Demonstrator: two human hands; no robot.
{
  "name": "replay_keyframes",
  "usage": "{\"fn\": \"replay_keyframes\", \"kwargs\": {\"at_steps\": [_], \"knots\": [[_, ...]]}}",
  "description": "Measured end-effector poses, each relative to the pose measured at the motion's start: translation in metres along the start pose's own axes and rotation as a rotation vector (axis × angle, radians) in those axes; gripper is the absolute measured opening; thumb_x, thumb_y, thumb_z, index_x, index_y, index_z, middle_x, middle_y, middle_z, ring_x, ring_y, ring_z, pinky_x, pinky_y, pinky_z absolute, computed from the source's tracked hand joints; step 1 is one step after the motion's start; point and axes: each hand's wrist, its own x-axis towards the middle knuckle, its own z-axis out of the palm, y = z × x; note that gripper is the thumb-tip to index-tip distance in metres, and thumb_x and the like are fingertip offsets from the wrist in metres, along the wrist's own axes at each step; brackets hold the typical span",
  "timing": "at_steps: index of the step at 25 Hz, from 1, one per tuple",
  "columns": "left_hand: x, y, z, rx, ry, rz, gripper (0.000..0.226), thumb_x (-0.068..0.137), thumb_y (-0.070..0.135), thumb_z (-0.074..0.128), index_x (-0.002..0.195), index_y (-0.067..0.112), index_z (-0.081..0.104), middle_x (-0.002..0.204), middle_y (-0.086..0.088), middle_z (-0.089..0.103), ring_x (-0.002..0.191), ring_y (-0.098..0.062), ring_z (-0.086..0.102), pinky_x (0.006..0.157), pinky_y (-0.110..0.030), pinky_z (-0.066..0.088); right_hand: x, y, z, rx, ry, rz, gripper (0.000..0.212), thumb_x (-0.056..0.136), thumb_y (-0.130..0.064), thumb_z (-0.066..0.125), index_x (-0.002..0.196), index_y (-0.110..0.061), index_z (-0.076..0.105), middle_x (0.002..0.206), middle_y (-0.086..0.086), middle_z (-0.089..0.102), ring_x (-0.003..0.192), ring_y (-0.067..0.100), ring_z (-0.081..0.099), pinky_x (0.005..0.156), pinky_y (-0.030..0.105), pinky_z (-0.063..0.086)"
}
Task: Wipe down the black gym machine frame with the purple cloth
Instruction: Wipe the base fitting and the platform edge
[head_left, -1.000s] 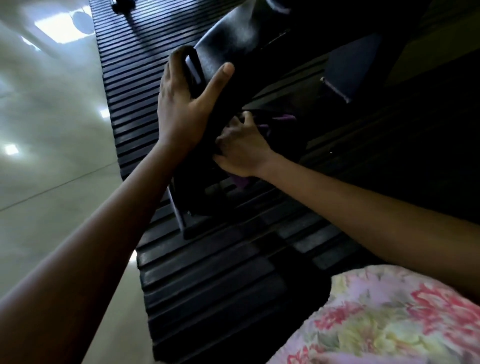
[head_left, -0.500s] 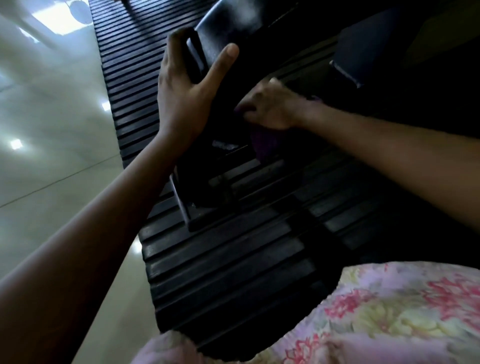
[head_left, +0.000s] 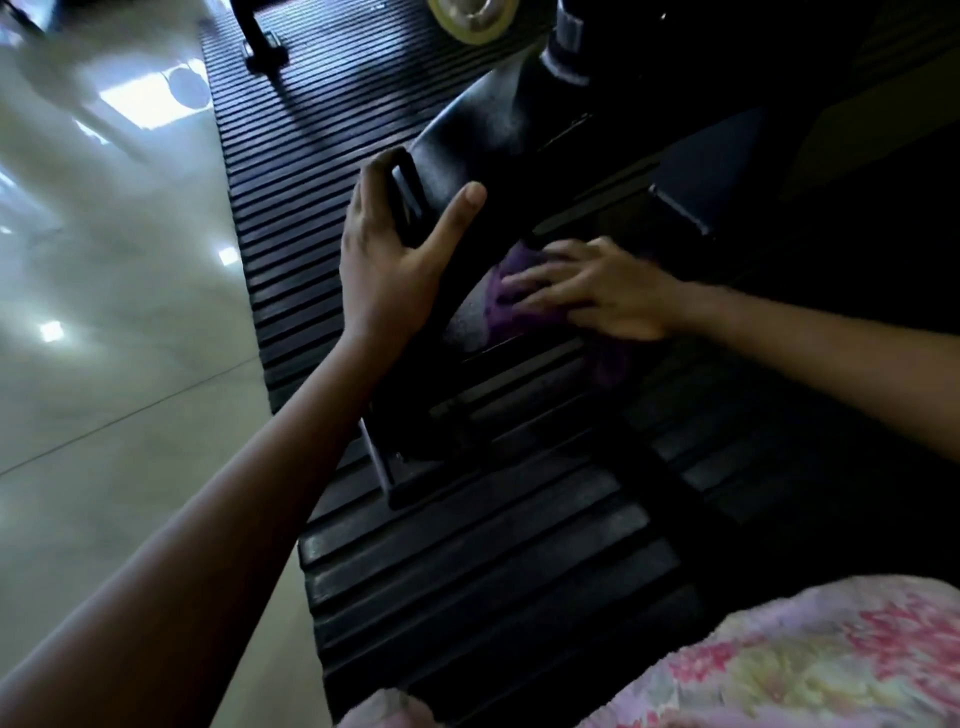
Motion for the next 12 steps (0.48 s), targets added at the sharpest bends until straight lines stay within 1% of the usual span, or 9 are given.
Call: {"fn": "replay_keyframes", "kwargs": {"at_steps": [1, 2, 3, 4, 5, 7, 9, 10, 12], "knots": [[0.001, 0.001, 0.000, 0.008, -0.009, -0.001, 0.070, 0.076, 0.068, 0.050, 0.118, 0.012, 0.052, 0.099, 0.006, 0.053, 0.090, -0.012, 0.053, 0.073, -0.020, 0.038, 0.001, 0.016, -0.004, -0.037, -0.038, 0.155, 0.055, 0.083, -0.038, 0.030, 0.134, -0.034, 0.051, 0.150, -0.015, 0.034, 0.139, 0.030, 0.025, 0.103, 0.047, 0.023], [0.002, 0.001, 0.000, 0.015, -0.017, -0.009, 0.070, 0.076, 0.069, 0.049, 0.118, 0.013, 0.052, 0.098, 0.008, 0.052, 0.089, -0.009, 0.051, 0.071, -0.018, 0.036, 0.003, 0.037, -0.008, -0.041, 0.011, 0.358, 0.050, 0.088, -0.036, 0.034, 0.136, -0.036, 0.047, 0.151, -0.017, 0.031, 0.139, 0.029, 0.024, 0.105, 0.048, 0.021], [0.002, 0.000, 0.000, 0.022, -0.017, -0.012, 0.070, 0.076, 0.069, 0.048, 0.117, 0.013, 0.052, 0.098, 0.008, 0.052, 0.088, -0.008, 0.050, 0.069, -0.015, 0.034, 0.010, 0.042, -0.015, -0.006, 0.035, 0.558, 0.046, 0.092, -0.033, 0.038, 0.137, -0.038, 0.045, 0.152, -0.017, 0.030, 0.138, 0.029, 0.023, 0.108, 0.049, 0.019], [0.001, 0.000, 0.000, 0.027, -0.020, -0.018, 0.070, 0.076, 0.069, 0.048, 0.117, 0.013, 0.052, 0.097, 0.008, 0.052, 0.087, -0.008, 0.049, 0.068, -0.012, 0.033, 0.022, 0.037, -0.014, -0.009, 0.042, 0.649, 0.044, 0.095, -0.030, 0.041, 0.138, -0.038, 0.045, 0.152, -0.015, 0.030, 0.137, 0.029, 0.023, 0.109, 0.049, 0.018], [0.001, 0.002, 0.000, 0.029, -0.011, -0.016, 0.069, 0.076, 0.069, 0.048, 0.116, 0.012, 0.052, 0.096, 0.007, 0.051, 0.086, -0.008, 0.049, 0.066, -0.010, 0.032, 0.035, 0.019, -0.009, -0.079, 0.056, 0.671, 0.043, 0.096, -0.029, 0.041, 0.138, -0.036, 0.045, 0.152, -0.010, 0.031, 0.136, 0.030, 0.023, 0.109, 0.049, 0.019], [0.001, 0.003, 0.000, 0.032, -0.002, -0.014, 0.069, 0.077, 0.068, 0.049, 0.115, 0.011, 0.053, 0.094, 0.006, 0.051, 0.085, -0.008, 0.049, 0.066, -0.009, 0.031, 0.062, -0.029, 0.002, -0.146, 0.035, 0.560, 0.040, 0.097, -0.030, 0.036, 0.135, -0.027, 0.049, 0.147, 0.002, 0.040, 0.133, 0.032, 0.029, 0.107, 0.048, 0.022], [0.002, 0.001, 0.000, 0.036, -0.012, -0.026, 0.069, 0.077, 0.067, 0.049, 0.117, 0.011, 0.052, 0.096, 0.000, 0.056, 0.087, -0.008, 0.050, 0.067, -0.010, 0.033, 0.073, -0.071, 0.010, -0.160, 0.085, 0.430, 0.049, 0.095, -0.032, 0.023, 0.131, -0.017, 0.053, 0.138, 0.010, 0.049, 0.130, 0.033, 0.034, 0.106, 0.050, 0.023], [0.002, 0.000, 0.000, 0.036, -0.020, -0.026, 0.069, 0.078, 0.066, 0.049, 0.118, 0.010, 0.052, 0.099, -0.004, 0.059, 0.088, -0.009, 0.050, 0.068, -0.010, 0.033, 0.074, -0.088, 0.014, -0.154, 0.115, 0.378, 0.054, 0.092, -0.031, 0.020, 0.132, -0.015, 0.052, 0.138, 0.011, 0.049, 0.131, 0.035, 0.034, 0.105, 0.052, 0.022], [0.001, -0.002, 0.000, 0.030, -0.022, -0.029, 0.069, 0.078, 0.066, 0.050, 0.119, 0.011, 0.051, 0.104, -0.010, 0.061, 0.088, -0.014, 0.053, 0.068, -0.010, 0.034, 0.062, -0.098, 0.022, -0.145, 0.114, 0.295, 0.048, 0.094, -0.032, 0.032, 0.138, -0.018, 0.047, 0.145, 0.007, 0.042, 0.136, 0.038, 0.026, 0.105, 0.054, 0.021]]}}
